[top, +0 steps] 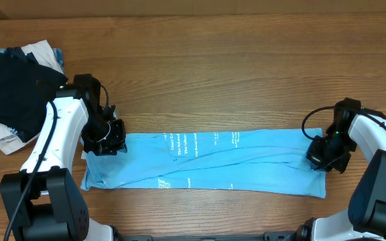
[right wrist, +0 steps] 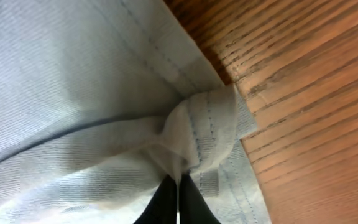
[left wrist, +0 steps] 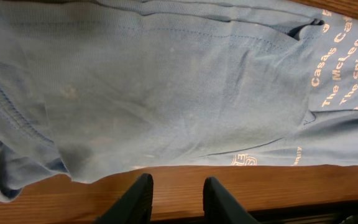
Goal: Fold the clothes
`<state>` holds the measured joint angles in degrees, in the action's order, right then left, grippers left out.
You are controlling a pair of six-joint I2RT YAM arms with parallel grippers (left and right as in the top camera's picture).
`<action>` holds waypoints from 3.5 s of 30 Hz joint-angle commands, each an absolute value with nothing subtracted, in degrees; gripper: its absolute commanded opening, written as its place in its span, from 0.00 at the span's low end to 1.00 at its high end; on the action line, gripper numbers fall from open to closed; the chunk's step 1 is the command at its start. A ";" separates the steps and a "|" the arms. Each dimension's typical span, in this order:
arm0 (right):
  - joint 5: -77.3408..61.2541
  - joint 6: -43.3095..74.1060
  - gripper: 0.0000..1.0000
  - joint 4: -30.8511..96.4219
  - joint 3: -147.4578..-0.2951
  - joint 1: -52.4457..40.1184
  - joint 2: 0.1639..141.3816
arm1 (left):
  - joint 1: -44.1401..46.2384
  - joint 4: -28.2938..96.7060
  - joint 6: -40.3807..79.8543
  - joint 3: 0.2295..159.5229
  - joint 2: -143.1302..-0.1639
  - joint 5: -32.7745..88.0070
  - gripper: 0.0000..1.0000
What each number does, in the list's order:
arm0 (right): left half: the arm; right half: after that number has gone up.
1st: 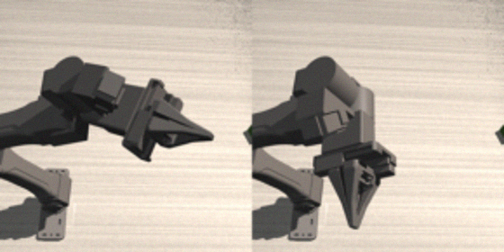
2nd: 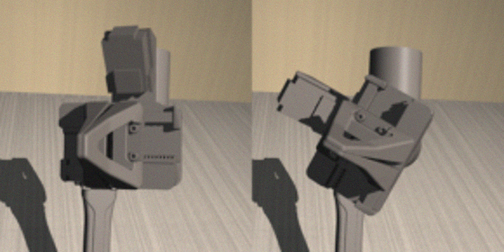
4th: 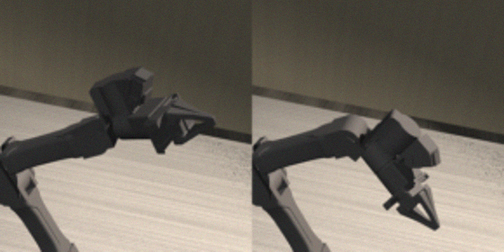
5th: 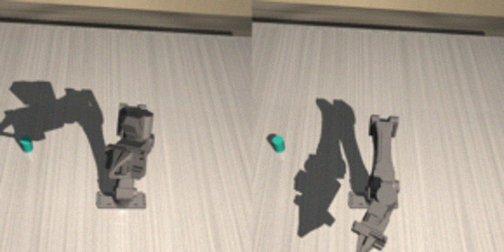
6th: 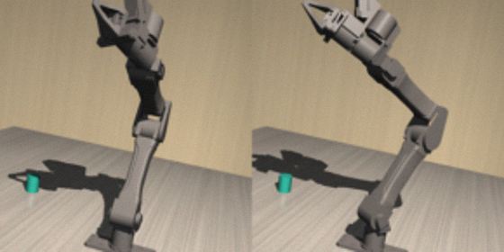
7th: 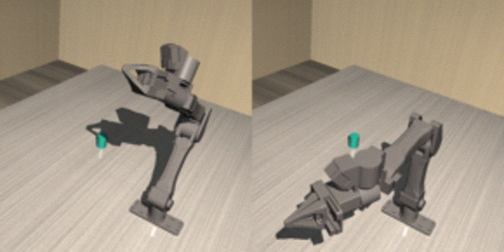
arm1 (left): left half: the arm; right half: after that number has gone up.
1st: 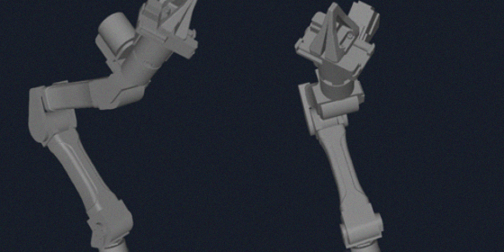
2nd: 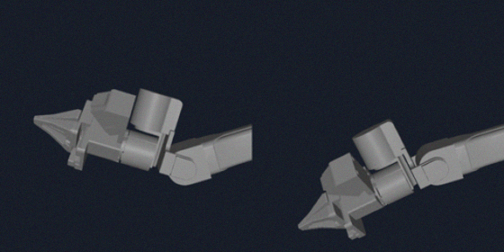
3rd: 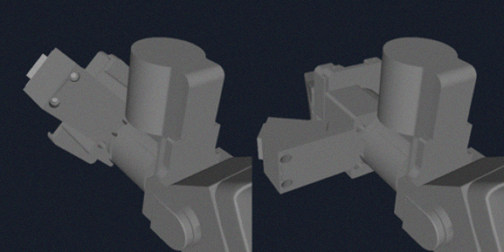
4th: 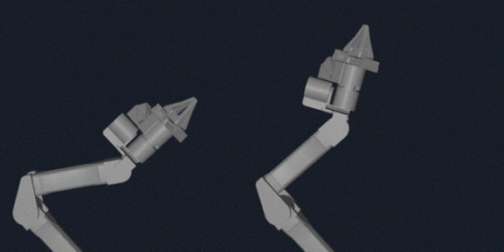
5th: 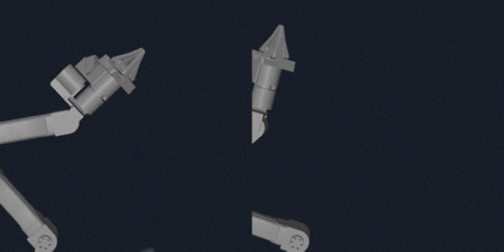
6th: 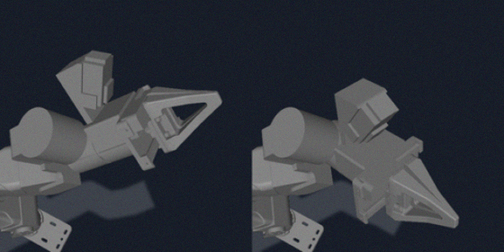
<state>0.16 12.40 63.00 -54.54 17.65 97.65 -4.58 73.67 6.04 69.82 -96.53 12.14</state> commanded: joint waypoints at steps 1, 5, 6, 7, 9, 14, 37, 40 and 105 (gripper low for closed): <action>-0.05 13.80 0.04 63.09 -54.50 17.87 96.53 | -4.45 73.49 6.90 69.19 -95.22 12.08 0.28; 1.63 13.80 0.04 63.68 -54.50 17.87 96.53 | -4.45 71.66 7.88 65.73 -95.22 12.82 0.24; 1.69 13.78 0.04 63.75 -54.50 17.87 96.53 | -4.47 71.46 7.75 64.71 -95.24 13.82 0.23; 1.83 13.80 0.04 63.79 -54.50 17.87 96.53 | -4.47 71.29 7.73 63.90 -95.24 14.72 0.22; 1.83 13.82 0.04 63.79 -54.50 17.87 96.53 | -4.47 71.31 7.73 62.78 -95.24 15.90 0.20; 1.83 13.80 0.04 63.77 -54.50 17.87 96.53 | -4.47 69.43 7.75 61.67 -95.22 16.16 0.20; 1.87 13.82 0.04 64.82 -54.50 18.22 96.53 | -4.51 41.78 13.41 51.09 -95.24 7.05 0.21; 2.00 13.85 0.04 65.47 -54.50 19.18 96.53 | -4.51 41.47 13.82 51.09 -95.24 7.03 0.22; -8.86 5.54 0.89 59.05 -55.57 28.58 96.84 | -4.51 42.76 13.78 51.09 -95.24 7.05 0.31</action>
